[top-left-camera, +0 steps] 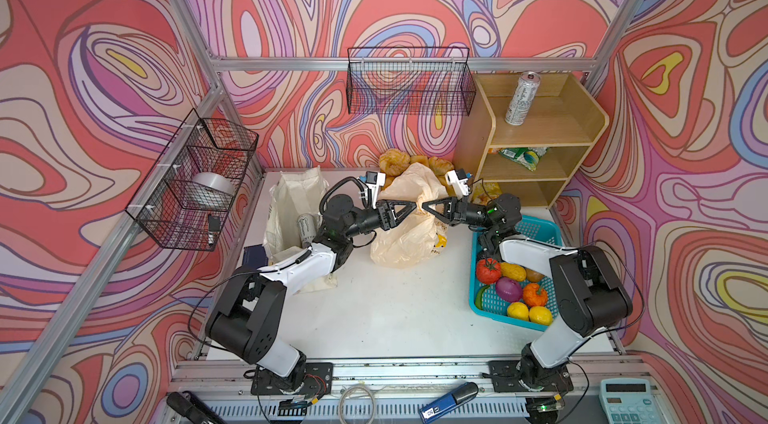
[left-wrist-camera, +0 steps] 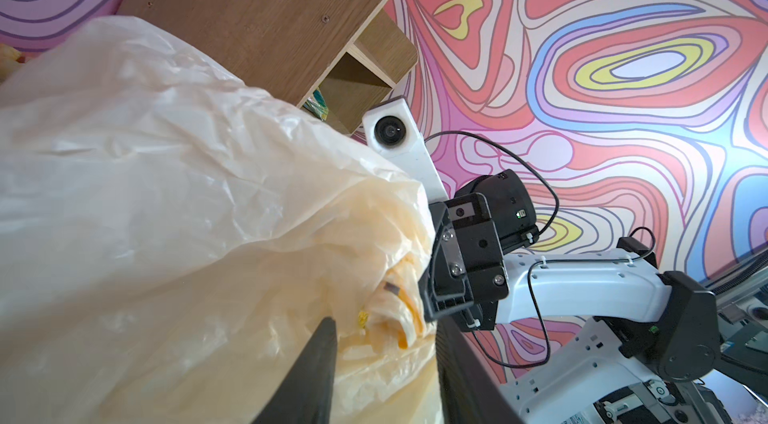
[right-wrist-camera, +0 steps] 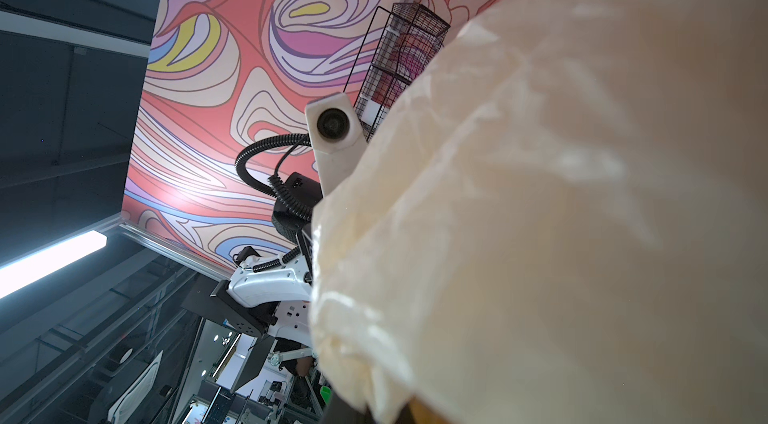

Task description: Place the mixed food into the grocery bags and tie them

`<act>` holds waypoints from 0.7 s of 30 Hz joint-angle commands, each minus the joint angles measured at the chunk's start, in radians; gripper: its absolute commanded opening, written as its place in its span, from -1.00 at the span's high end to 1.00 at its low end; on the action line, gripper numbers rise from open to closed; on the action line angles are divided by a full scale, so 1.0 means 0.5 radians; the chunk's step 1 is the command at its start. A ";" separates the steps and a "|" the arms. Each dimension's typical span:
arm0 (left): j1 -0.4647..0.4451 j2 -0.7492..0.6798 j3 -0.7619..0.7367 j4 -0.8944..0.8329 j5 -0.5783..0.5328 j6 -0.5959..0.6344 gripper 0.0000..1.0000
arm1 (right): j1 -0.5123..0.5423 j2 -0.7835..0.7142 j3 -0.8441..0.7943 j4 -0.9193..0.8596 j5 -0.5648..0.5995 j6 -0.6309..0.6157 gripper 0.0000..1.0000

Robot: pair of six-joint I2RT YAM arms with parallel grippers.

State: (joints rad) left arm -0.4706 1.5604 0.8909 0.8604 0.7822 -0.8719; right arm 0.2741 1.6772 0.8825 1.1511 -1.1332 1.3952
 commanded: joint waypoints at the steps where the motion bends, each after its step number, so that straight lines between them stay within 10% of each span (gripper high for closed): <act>1: -0.026 0.084 0.072 0.230 0.031 -0.120 0.27 | -0.011 -0.042 -0.017 0.014 0.030 -0.032 1.00; 13: -0.062 0.194 0.064 0.518 0.025 -0.259 1.00 | -0.011 -0.038 -0.034 0.020 0.033 -0.037 1.00; 21: -0.061 0.260 -0.011 0.784 -0.051 -0.399 1.00 | -0.026 -0.043 -0.044 0.004 0.039 -0.036 0.94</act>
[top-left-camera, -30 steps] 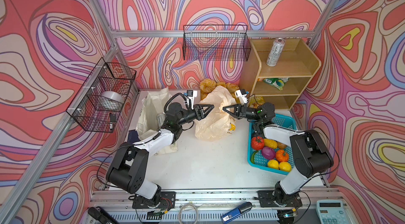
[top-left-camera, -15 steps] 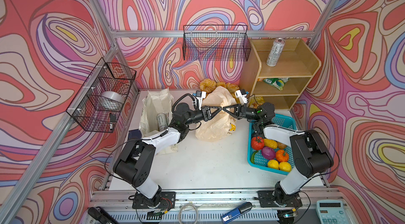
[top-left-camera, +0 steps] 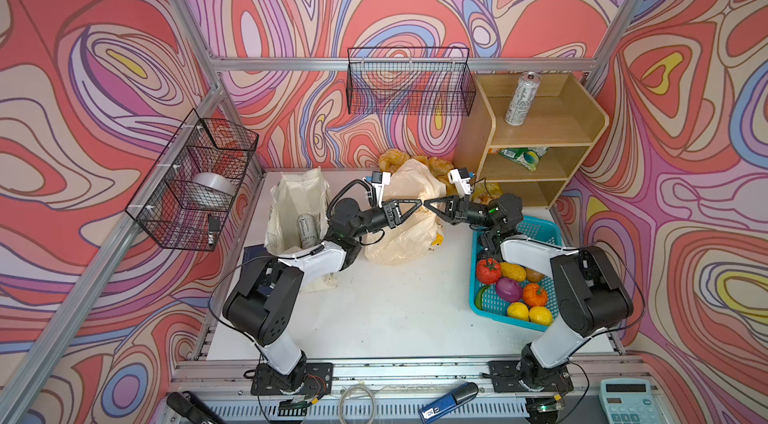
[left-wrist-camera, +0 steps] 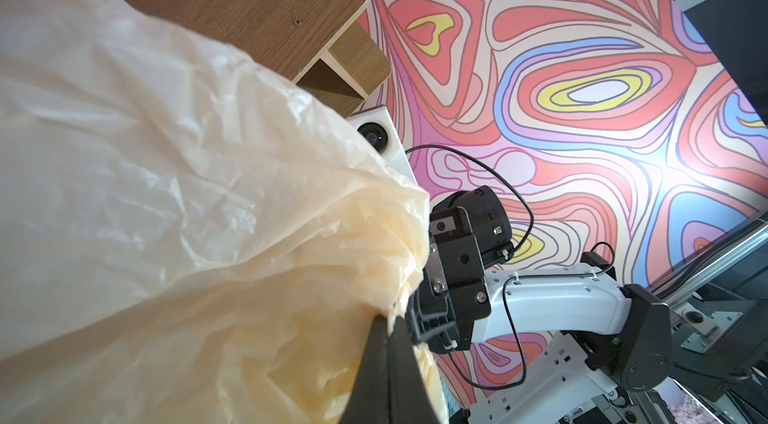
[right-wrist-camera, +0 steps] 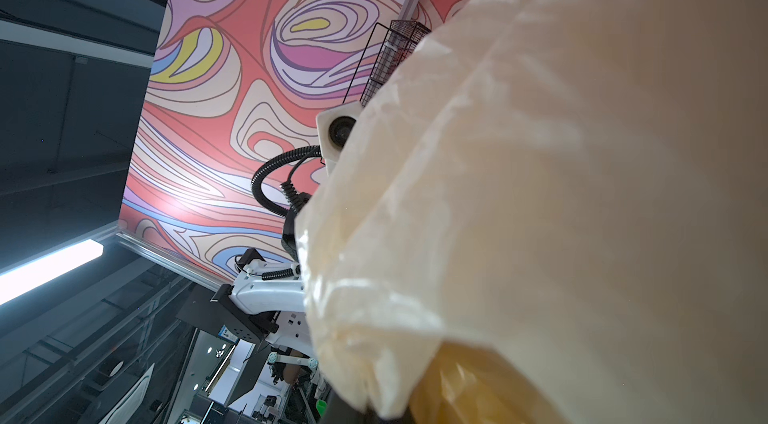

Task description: Place the mixed food into the grocery bags and tie them

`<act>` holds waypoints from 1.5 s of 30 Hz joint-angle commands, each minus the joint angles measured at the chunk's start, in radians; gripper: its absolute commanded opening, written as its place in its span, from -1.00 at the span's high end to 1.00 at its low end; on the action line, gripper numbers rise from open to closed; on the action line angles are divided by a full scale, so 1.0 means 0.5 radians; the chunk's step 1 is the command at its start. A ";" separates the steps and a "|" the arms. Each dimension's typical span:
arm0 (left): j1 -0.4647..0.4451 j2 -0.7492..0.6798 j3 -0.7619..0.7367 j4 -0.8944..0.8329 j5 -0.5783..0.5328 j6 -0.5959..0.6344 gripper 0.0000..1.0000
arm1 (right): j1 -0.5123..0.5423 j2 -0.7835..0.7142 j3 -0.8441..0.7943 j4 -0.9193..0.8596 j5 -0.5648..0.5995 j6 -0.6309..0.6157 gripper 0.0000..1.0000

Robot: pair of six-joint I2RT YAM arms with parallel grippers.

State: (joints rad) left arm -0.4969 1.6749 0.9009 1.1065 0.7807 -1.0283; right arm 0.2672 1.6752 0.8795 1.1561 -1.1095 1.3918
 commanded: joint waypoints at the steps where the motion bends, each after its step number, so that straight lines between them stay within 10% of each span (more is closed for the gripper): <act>1: -0.008 0.028 -0.041 0.263 -0.081 -0.079 1.00 | -0.018 -0.047 -0.036 -0.028 -0.008 -0.033 0.75; 5: -0.007 0.012 -0.039 0.051 -0.189 -0.002 1.00 | -0.083 -0.187 -0.097 -0.323 0.032 -0.191 0.27; 17: -0.003 0.155 0.005 -0.088 -0.232 0.054 1.00 | -0.138 -0.783 0.000 -2.404 0.568 -1.464 0.10; 38: -0.005 0.190 0.018 -0.102 -0.204 0.053 1.00 | 0.106 -0.509 -0.068 -2.061 0.587 -1.316 0.19; 45: -0.006 0.196 0.000 -0.084 -0.213 0.041 1.00 | 0.108 -0.513 -0.023 -2.143 0.624 -1.377 1.00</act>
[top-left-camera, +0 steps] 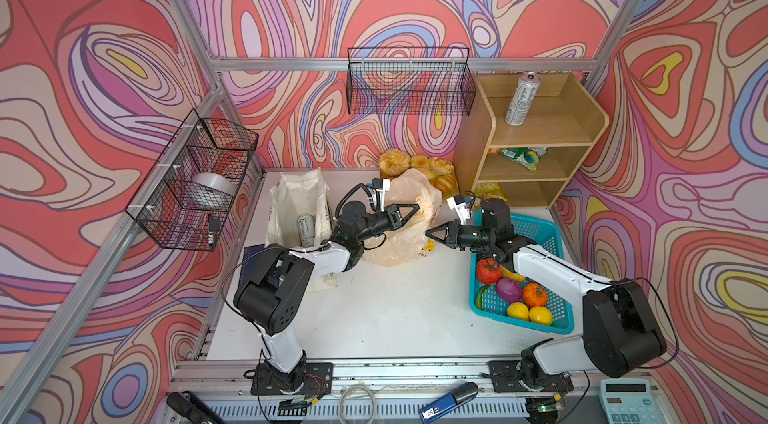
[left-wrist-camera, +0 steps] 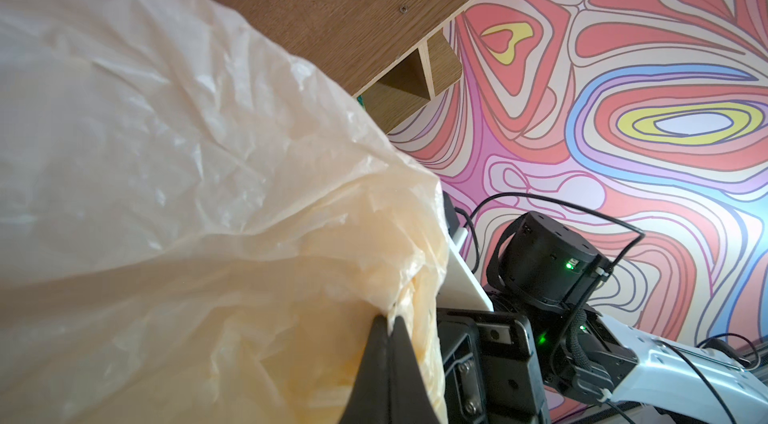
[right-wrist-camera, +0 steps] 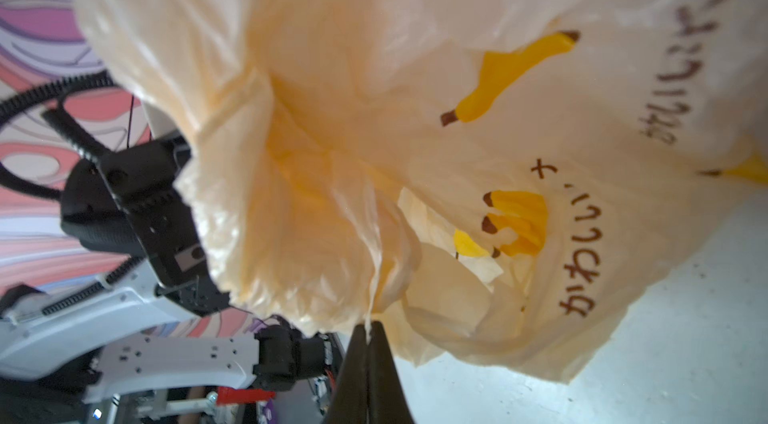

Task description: Place the mixed food into the grocery bags and tie them

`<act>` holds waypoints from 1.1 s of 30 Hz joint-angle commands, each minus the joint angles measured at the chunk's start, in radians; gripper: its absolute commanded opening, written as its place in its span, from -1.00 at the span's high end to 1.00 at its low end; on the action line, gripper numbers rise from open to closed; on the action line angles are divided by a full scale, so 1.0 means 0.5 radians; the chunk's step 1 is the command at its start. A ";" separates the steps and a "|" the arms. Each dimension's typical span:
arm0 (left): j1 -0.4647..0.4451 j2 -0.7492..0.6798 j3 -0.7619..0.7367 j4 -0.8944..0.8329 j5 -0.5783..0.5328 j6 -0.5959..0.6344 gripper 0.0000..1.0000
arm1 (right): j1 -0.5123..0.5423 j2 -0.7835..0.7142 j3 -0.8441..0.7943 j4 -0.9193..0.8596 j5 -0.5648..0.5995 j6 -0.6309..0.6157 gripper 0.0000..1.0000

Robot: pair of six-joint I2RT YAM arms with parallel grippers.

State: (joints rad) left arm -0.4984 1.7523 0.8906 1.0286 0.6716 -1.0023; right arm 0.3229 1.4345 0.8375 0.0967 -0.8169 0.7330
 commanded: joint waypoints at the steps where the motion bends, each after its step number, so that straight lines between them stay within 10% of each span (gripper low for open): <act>1: 0.000 0.039 0.018 0.075 0.002 -0.009 1.00 | -0.015 -0.044 0.064 -0.063 0.049 -0.082 1.00; 15: 0.094 0.005 -0.045 0.118 -0.016 -0.063 1.00 | -0.281 -0.239 -0.100 -0.220 0.238 -0.082 1.00; 20: 0.094 0.029 -0.033 0.103 -0.008 -0.069 1.00 | -0.276 -0.183 -0.051 -0.064 -0.063 -0.038 1.00; 33: 0.048 0.250 0.064 0.171 0.073 -0.148 1.00 | 0.145 0.004 0.201 -0.041 0.037 -0.035 1.00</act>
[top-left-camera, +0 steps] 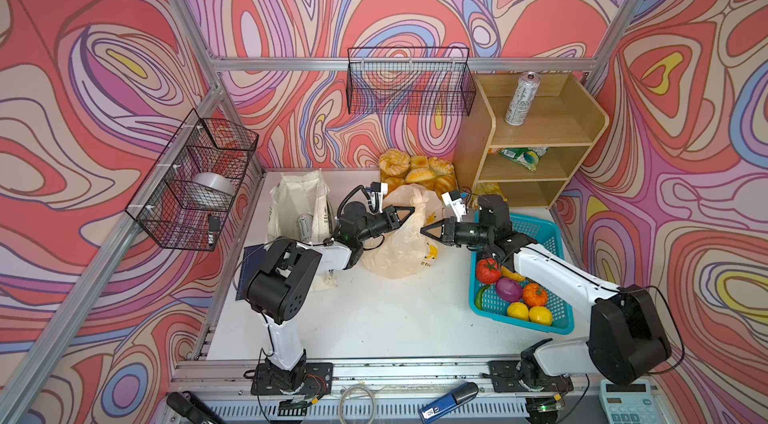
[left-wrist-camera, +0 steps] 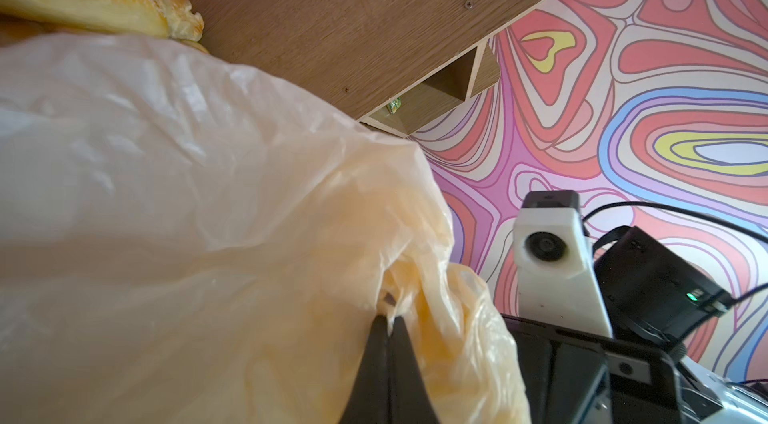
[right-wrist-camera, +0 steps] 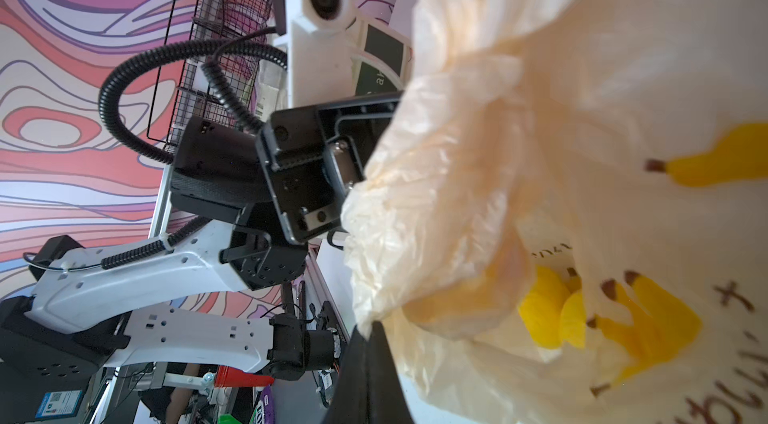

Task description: Place the mixed food into the grocery bags and tie them

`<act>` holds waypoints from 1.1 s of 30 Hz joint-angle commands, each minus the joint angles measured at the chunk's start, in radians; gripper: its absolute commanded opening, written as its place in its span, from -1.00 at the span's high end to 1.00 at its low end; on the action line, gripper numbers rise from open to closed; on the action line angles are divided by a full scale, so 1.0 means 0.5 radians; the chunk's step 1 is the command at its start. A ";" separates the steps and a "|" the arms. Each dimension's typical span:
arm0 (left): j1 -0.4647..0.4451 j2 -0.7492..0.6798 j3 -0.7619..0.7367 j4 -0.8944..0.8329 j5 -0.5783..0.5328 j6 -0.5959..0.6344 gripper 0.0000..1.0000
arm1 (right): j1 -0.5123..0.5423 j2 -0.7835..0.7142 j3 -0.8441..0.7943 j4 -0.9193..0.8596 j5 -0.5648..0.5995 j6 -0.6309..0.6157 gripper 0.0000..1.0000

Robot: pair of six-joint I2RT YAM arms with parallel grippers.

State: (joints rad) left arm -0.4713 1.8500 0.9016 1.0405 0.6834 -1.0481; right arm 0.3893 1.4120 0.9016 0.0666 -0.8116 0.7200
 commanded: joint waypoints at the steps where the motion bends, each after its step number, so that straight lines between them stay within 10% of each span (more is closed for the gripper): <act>1: -0.006 0.068 0.036 0.166 0.055 -0.069 1.00 | 0.013 0.051 0.085 -0.011 0.039 -0.026 0.77; 6: -0.005 0.116 0.023 0.223 0.086 -0.108 1.00 | 0.008 -0.037 0.190 -0.300 0.169 -0.203 0.11; 15: -0.007 0.150 0.013 0.254 0.112 -0.131 1.00 | -0.166 -0.301 0.055 -0.447 0.401 -0.216 0.06; 21: -0.006 0.153 0.015 0.257 0.110 -0.133 1.00 | -0.181 -0.233 -0.064 -0.471 0.439 -0.234 0.40; 33: -0.006 0.160 0.025 0.257 0.117 -0.138 1.00 | -0.047 -0.080 -0.020 -0.432 0.454 -0.276 0.08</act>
State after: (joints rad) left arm -0.4744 1.9072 0.9028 1.1038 0.7254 -1.1046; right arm 0.3523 1.3502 0.8646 -0.1574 -0.6029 0.6025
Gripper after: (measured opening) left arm 0.047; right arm 0.455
